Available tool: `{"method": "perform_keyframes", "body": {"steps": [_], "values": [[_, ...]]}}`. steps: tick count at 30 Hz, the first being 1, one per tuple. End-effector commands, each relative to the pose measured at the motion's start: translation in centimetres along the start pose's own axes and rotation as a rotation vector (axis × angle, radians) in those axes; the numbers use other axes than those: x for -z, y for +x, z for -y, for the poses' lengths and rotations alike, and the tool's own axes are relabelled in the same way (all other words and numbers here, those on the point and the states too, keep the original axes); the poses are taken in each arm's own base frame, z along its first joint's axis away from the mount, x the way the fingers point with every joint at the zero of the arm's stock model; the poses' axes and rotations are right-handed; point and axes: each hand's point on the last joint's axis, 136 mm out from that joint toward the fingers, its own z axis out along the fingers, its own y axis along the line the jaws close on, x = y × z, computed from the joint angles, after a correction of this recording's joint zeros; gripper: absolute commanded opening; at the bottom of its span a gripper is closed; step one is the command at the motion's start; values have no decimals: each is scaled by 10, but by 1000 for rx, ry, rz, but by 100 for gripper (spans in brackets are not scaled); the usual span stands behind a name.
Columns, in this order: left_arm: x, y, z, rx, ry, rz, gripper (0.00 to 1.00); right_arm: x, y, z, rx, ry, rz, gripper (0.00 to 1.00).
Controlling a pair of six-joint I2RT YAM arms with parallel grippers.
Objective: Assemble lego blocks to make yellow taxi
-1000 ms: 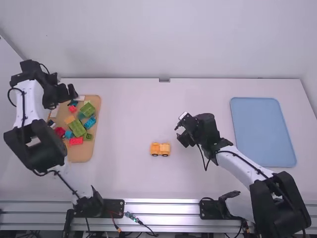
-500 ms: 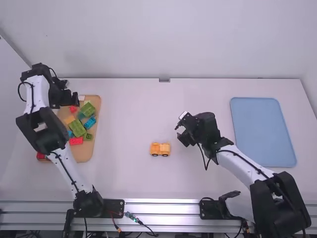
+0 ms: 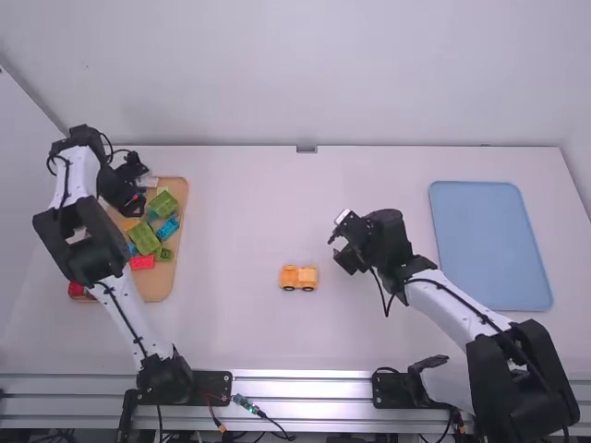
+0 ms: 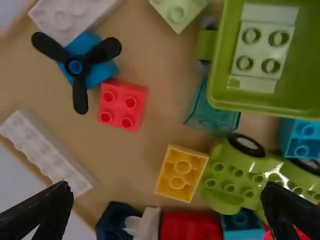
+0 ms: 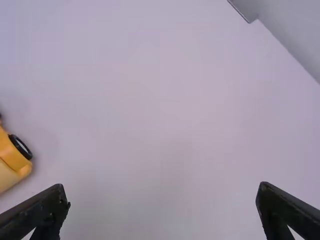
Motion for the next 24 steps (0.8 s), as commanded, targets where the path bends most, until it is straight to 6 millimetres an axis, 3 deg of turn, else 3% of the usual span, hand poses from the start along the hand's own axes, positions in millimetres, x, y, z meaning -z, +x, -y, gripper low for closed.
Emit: {"method": "perform_keyframes", "body": {"steps": [1,9,12,16,24], "values": [[-9,11,0,-110,8,-31,99,4,-13,14,11,31,28,99],[-12,34,-11,-76,-24,-100,99,6,-14,31,-24,73,50,99],[-18,36,-15,-51,-23,-47,86,7,-20,34,-55,85,73,99],[-23,36,-7,-95,37,35,76,7,-19,34,-55,88,70,99],[-32,38,3,-147,69,38,72,7,-18,34,-56,83,69,99]]}}
